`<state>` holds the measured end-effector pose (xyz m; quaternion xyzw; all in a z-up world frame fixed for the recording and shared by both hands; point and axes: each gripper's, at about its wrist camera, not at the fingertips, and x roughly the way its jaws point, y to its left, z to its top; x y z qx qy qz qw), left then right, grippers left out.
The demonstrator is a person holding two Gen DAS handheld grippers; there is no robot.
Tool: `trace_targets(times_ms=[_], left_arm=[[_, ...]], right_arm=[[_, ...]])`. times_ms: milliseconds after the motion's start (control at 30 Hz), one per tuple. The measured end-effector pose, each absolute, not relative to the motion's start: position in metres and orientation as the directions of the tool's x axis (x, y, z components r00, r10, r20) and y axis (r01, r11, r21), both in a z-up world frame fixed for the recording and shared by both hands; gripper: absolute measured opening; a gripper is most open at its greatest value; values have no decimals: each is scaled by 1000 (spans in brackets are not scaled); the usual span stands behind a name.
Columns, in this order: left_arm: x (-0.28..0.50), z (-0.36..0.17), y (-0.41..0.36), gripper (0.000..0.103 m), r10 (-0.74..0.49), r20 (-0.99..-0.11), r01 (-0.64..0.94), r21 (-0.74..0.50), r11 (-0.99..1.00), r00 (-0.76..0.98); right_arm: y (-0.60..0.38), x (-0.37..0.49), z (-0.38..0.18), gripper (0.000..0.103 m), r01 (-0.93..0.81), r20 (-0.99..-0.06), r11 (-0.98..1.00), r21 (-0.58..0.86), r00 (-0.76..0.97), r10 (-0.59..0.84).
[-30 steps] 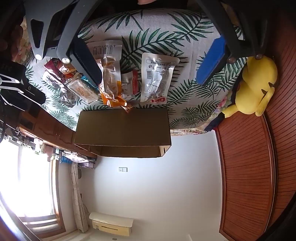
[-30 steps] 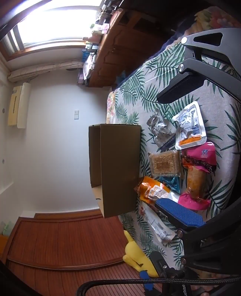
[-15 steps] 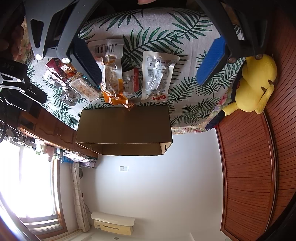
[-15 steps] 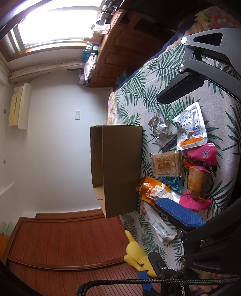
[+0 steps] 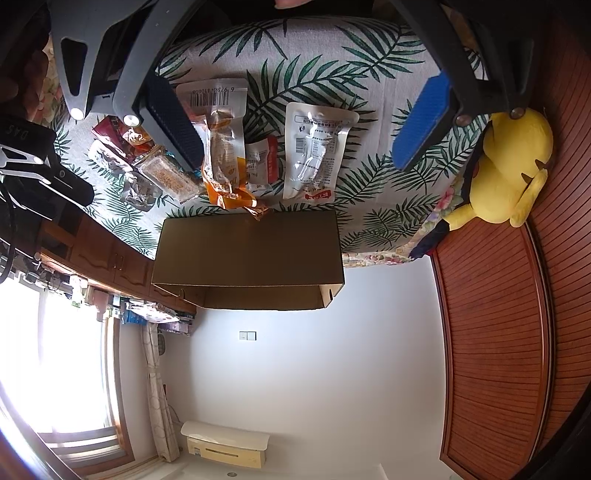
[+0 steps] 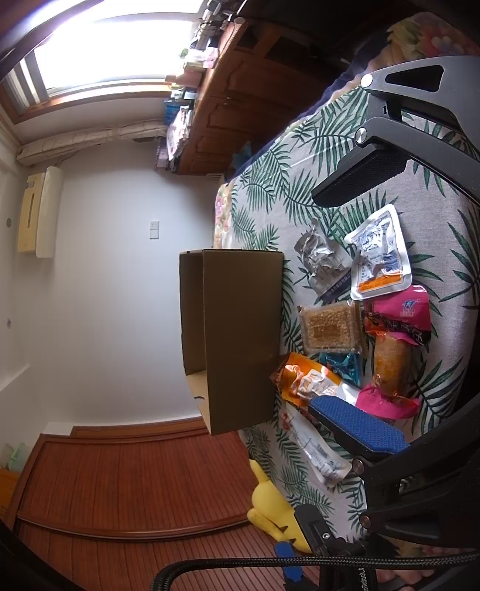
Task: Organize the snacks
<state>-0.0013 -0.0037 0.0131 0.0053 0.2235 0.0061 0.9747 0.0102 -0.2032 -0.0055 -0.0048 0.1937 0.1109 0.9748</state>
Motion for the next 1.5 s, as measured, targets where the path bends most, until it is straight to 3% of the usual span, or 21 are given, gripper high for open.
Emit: trace_targets(times_ms=[1500], left_arm=[[3, 5, 1, 103, 11, -460, -7, 12, 1000, 888]], right_arm=[[-204, 6, -10, 103, -229, -395, 973, 32, 891, 223]])
